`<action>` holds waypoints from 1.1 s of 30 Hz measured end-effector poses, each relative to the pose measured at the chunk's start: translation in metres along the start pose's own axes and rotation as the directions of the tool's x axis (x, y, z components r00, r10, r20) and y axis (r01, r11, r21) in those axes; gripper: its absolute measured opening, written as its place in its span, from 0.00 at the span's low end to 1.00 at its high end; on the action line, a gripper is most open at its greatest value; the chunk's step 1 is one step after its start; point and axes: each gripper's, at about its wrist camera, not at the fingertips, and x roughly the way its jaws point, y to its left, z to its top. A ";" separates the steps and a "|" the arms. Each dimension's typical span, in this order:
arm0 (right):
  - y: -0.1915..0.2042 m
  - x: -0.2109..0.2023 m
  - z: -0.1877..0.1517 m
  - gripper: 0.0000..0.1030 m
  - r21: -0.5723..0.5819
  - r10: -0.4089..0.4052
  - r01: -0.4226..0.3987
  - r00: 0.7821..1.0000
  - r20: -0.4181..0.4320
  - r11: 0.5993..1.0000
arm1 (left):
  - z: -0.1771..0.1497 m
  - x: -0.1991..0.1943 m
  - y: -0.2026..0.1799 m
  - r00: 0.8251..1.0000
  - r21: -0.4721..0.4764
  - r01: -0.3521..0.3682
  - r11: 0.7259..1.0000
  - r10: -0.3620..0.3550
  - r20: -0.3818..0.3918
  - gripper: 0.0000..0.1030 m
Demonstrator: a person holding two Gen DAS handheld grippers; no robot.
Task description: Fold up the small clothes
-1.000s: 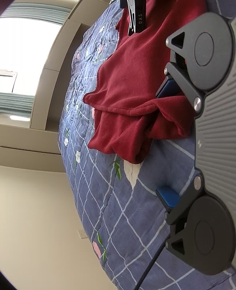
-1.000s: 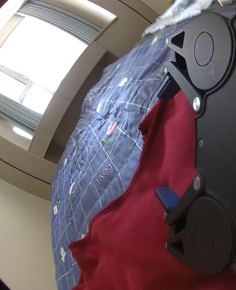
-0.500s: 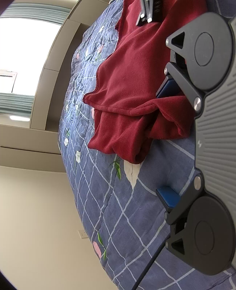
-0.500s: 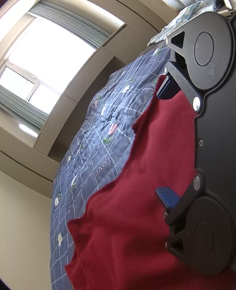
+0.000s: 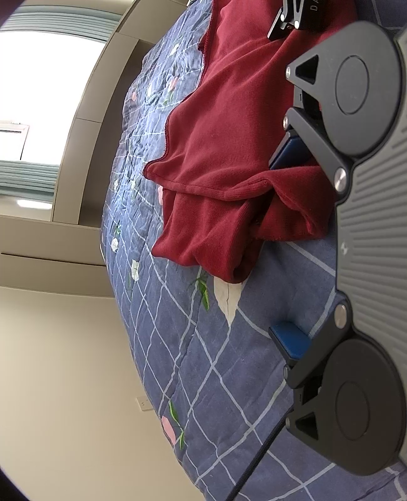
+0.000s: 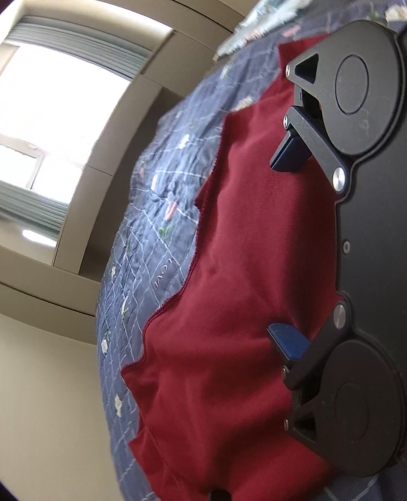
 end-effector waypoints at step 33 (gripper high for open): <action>-0.008 -0.028 -0.011 1.00 0.008 0.122 -0.122 0.993 0.002 0.993 | 0.007 -0.002 -0.012 0.996 -0.001 -0.072 0.997 0.072 -0.056 0.99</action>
